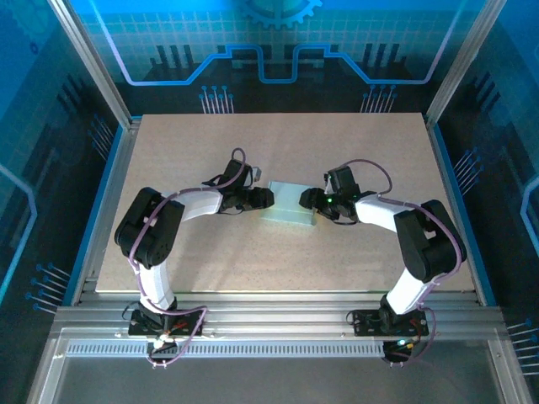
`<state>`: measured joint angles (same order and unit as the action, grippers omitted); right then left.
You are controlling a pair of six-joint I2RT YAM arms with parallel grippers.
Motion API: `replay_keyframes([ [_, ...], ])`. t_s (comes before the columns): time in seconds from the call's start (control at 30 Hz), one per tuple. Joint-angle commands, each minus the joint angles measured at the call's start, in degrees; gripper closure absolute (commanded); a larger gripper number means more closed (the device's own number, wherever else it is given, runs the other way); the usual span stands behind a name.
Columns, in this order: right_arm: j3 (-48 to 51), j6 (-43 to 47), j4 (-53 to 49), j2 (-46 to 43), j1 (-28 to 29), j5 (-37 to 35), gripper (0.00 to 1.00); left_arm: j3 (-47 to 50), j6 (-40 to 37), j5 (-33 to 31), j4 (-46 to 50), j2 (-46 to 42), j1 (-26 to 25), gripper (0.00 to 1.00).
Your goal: Fold the paper box
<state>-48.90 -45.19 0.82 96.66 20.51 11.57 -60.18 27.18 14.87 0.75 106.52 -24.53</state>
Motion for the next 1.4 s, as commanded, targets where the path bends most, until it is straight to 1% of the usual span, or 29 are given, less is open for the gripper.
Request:
replay_keyframes([
  [0.0, -0.2, -0.7, -0.6, -0.7, -1.2, -0.1, 0.32, 0.5, 0.0, -0.1, 1.8, -1.5, -0.1, 0.46],
  [0.17, 0.7, -1.8, 1.5, 0.7, -1.7, 1.8, 0.31, -0.4, -0.8, -0.8, 2.7, -0.5, -0.1, 0.44],
  [0.33, 1.5, -2.2, 2.9, 0.9, -2.4, 3.1, 0.31, 0.3, -0.5, 0.3, 2.3, 0.1, 0.3, 0.56],
  [0.4, 1.8, -2.3, 3.4, 1.0, -2.7, 4.0, 0.30, 1.1, -0.4, 0.9, 1.9, -0.7, 0.5, 0.64],
  [0.47, 2.1, -2.4, 4.1, 1.1, -3.0, 4.5, 0.30, 2.1, 0.0, 2.2, 0.8, -1.8, 0.6, 0.64],
  [0.5, 2.2, -2.4, 4.2, 1.1, -3.1, 4.7, 0.30, 2.5, 0.3, 3.0, 0.2, -2.3, 0.7, 0.62],
  [0.57, 2.4, -2.5, 4.5, 1.2, -3.4, 4.9, 0.30, 3.2, 1.4, 4.8, -1.5, -3.0, 1.1, 0.45],
  [0.6, 2.4, -2.5, 4.5, 1.3, -3.4, 5.1, 0.30, 3.6, 1.8, 4.9, -2.4, -3.5, 1.1, 0.42],
  [0.7, 2.5, -2.6, 4.9, 1.5, -3.5, 5.5, 0.30, 4.2, 2.0, 4.8, -3.4, -5.1, 1.8, 0.39],
  [0.73, 2.7, -2.6, 5.0, 1.5, -3.5, 5.6, 0.30, 4.3, 2.0, 4.9, -3.5, -5.9, 2.2, 0.36],
  [0.8, 2.8, -2.7, 5.2, 1.5, -3.5, 5.7, 0.30, 5.2, 3.3, 6.3, -5.3, -7.3, 3.2, 0.33],
  [0.93, 2.8, -2.8, 5.3, 1.6, -3.5, 5.8, 0.31, 5.2, 4.0, 7.6, -5.8, -7.7, 4.8, 0.38],
  [1.07, 2.8, -2.9, 5.6, 1.6, -3.5, 6.2, 0.30, 4.6, 5.2, 8.9, -5.4, -5.6, 5.1, 0.49],
  [1.13, 2.8, -3.0, 5.6, 1.5, -3.5, 6.2, 0.30, 4.0, 5.3, 8.9, -5.1, -4.4, 5.2, 0.52],
  [1.27, 2.8, -2.9, 5.6, 1.5, -3.5, 6.4, 0.30, 2.7, 5.2, 10.0, -5.0, -1.9, 5.1, 0.54],
  [1.37, 2.9, -3.1, 5.8, 1.5, -3.5, 6.5, 0.30, 2.0, 5.1, 10.2, -4.8, -0.1, 5.0, 0.58],
])
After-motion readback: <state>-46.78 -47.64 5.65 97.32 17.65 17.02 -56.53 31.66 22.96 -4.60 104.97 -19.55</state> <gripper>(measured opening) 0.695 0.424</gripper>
